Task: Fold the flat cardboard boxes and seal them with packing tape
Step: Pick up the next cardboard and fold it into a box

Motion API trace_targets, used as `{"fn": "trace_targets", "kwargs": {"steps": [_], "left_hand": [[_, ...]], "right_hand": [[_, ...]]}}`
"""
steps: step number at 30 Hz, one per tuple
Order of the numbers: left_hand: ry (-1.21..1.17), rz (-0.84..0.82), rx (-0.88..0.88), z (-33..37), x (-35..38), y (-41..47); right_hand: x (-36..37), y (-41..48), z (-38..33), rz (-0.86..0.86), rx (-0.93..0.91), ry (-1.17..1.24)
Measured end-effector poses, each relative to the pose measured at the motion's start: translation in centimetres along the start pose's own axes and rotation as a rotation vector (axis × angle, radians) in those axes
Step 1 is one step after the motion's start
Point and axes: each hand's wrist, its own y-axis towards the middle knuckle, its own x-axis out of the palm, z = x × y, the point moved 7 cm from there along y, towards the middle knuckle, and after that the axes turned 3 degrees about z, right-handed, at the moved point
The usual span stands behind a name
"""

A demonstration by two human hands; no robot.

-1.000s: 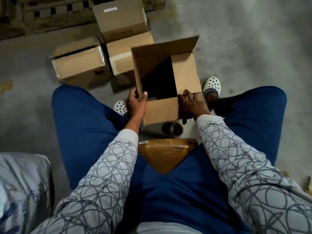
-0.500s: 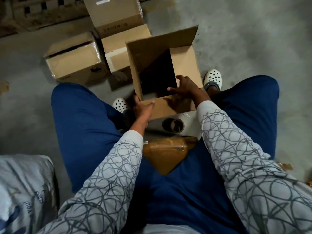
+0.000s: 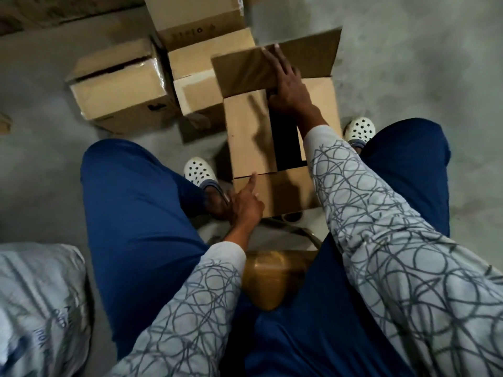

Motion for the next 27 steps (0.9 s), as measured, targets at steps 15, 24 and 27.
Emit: {"fn": "trace_targets", "kwargs": {"steps": [15,24,27], "left_hand": [[0.567,-0.177,0.231,2.8,-1.0,1.5],[0.109,-0.324,0.179,6.5,-7.0,7.2],[0.121,-0.049,0.268,7.0,-8.9,8.4]], "right_hand": [[-1.7,-4.7,1.1,-0.096,0.142,0.188],[-6.5,-14.3,1.8,-0.060,0.195,0.081],[-5.1,-15.5,2.1,-0.034,0.159,0.002]]}}
